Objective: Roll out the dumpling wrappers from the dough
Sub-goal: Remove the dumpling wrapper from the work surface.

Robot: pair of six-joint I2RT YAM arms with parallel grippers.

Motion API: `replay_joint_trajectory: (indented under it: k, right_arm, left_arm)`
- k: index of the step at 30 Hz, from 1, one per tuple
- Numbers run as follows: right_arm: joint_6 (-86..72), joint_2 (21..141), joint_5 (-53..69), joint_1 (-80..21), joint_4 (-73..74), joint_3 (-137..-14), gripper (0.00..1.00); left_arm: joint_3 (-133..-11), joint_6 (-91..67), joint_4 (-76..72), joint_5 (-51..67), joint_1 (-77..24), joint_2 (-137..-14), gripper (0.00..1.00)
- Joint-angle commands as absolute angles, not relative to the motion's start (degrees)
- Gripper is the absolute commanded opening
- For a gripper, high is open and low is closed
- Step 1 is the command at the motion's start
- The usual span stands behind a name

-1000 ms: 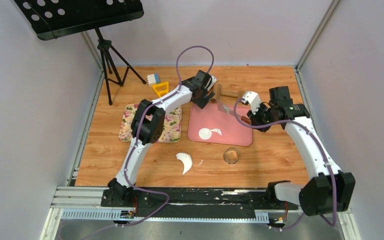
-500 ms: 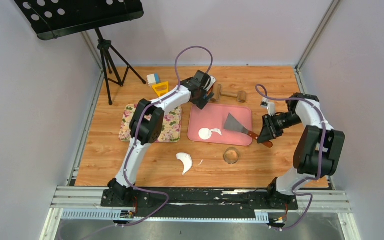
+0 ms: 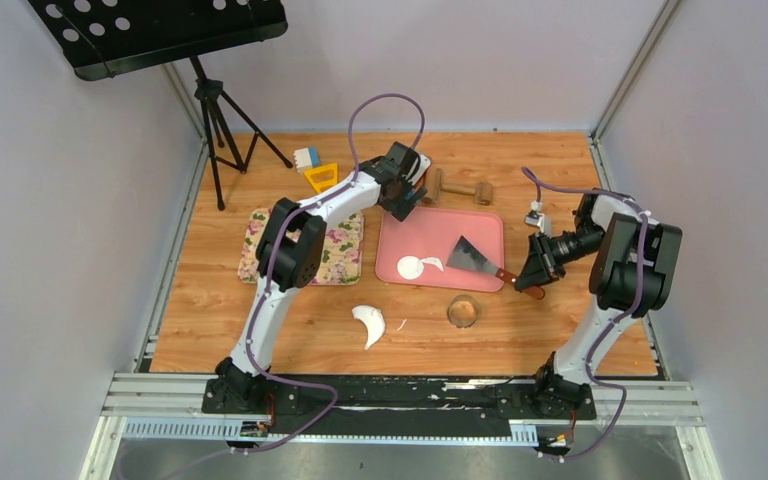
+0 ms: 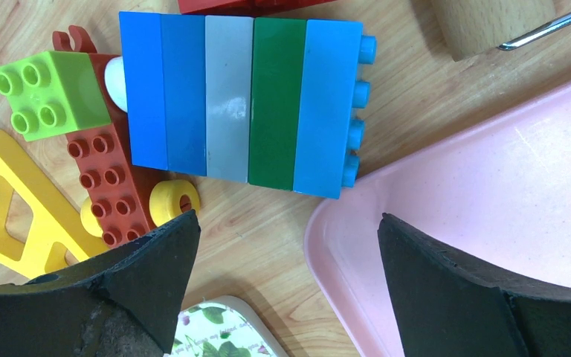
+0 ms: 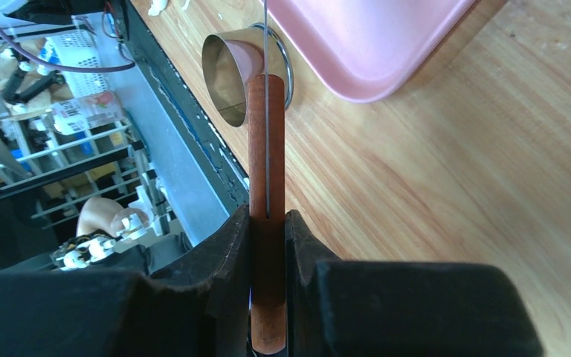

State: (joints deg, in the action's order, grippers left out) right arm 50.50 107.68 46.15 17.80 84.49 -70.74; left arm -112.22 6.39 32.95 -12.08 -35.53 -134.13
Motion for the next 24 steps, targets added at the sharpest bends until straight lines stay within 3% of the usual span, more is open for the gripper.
replay_joint_trajectory:
  k: [1,15,24]
  right_arm:
    - [53.46,112.85,49.46,18.1,86.42,-72.76,0.0]
    - [59.68,123.87,53.06,17.93,90.62,-77.77,0.0]
    - [64.3,126.35,55.09,16.09,91.93,-77.1,0.0]
  left_arm:
    - [-112.5,5.71,32.25,-11.42,-35.63,-129.73,0.97]
    - [-112.44,5.76,33.17,-9.23,-35.99,-128.44,0.97]
    - [-106.03,6.8,33.26,-3.15,-37.86,-120.53,0.96]
